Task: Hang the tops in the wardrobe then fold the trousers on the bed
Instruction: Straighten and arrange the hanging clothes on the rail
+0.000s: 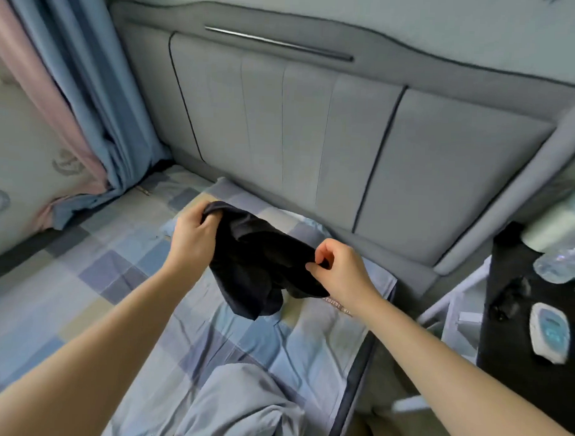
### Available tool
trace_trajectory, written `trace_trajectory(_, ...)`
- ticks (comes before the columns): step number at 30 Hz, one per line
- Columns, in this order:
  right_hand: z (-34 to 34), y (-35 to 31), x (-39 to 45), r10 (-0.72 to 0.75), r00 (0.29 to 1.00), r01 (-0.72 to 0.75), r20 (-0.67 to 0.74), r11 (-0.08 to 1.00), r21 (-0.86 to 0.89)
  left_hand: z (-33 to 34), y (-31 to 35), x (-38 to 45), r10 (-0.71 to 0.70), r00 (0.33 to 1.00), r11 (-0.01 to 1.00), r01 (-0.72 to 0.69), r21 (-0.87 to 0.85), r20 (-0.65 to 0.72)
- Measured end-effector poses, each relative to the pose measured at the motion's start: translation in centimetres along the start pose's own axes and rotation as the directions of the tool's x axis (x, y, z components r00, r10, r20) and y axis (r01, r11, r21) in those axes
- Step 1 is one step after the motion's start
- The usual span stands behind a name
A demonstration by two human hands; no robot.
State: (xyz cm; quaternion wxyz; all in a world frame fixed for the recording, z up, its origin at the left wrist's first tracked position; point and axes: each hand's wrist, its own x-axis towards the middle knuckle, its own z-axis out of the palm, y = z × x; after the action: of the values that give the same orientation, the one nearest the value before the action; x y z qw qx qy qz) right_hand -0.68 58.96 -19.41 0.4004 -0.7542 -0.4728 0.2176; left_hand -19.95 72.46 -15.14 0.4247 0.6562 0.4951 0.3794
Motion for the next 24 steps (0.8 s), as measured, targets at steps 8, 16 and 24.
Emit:
trace_trajectory(8, -12.7, -12.1, -8.4, -0.258, 0.912, 0.158, -0.319, 0.938, -0.308, -10.1, 14.2, -6.5, 0.219, 0.960, 0.944, -0.254, 0.210, 0.174)
trace_trajectory(16, -22.9, -19.0, -18.3, -0.177, 0.898, 0.049, -0.402, 0.950, -0.309, -15.1, 24.8, -15.8, 0.288, 0.937, 0.940, -0.236, -0.246, 0.200)
trace_trajectory(24, -30.3, -23.0, -28.6, -0.017, 0.874, 0.005, -0.486, 1.000, -0.026, -11.0, 31.9, -23.7, 0.360, 0.698, 0.900, -0.435, -0.034, 0.619)
